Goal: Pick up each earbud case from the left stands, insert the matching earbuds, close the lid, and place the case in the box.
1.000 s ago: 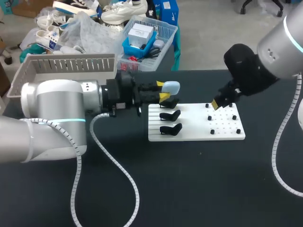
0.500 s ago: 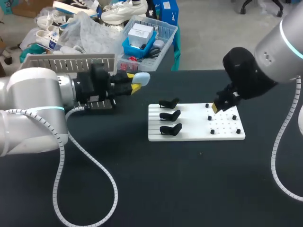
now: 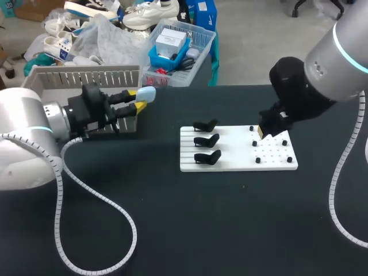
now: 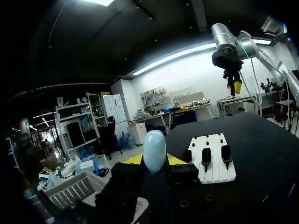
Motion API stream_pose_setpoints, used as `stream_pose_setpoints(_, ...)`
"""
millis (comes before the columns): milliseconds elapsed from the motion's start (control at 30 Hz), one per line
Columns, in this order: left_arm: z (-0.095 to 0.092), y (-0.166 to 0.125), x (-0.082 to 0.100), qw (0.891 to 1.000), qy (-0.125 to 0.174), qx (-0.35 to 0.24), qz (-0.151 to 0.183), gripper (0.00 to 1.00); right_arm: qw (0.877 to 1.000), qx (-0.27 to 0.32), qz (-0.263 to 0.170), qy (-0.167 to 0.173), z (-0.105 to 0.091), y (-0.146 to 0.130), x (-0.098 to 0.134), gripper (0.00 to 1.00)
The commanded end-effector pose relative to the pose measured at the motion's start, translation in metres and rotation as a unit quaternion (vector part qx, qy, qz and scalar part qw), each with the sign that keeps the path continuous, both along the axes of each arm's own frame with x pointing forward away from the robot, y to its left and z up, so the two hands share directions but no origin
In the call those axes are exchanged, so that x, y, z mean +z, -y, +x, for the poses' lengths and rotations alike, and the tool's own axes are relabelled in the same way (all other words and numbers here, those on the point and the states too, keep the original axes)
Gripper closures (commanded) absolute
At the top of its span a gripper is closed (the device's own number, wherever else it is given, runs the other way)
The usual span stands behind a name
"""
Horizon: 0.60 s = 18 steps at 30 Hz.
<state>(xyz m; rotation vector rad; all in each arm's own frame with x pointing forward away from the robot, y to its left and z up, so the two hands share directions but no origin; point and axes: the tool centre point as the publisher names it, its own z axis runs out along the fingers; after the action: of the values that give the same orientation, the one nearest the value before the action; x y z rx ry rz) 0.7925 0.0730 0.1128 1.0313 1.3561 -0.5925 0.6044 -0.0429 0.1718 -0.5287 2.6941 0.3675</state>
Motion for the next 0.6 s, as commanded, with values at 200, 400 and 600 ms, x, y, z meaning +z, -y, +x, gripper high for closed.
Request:
stream_pose_setpoints(200, 0.021, -0.015, 0.002, 0.998, 0.017, 0.058, -0.003, 1.0, 1.0, -0.014, -0.006, 0.001, 0.001, -0.008, 0.002, 0.74)
stream_pose_setpoints(400, 0.03, -0.028, -0.002, 0.996, 0.001, 0.087, 0.004, 1.0, 1.0, -0.021, -0.006, -0.003, 0.001, -0.006, -0.002, 0.74)
stream_pose_setpoints(600, 0.04, -0.049, -0.001, 0.993, -0.007, 0.118, 0.008, 1.0, 0.999, -0.03, -0.009, -0.01, 0.001, -0.006, -0.004, 0.74)
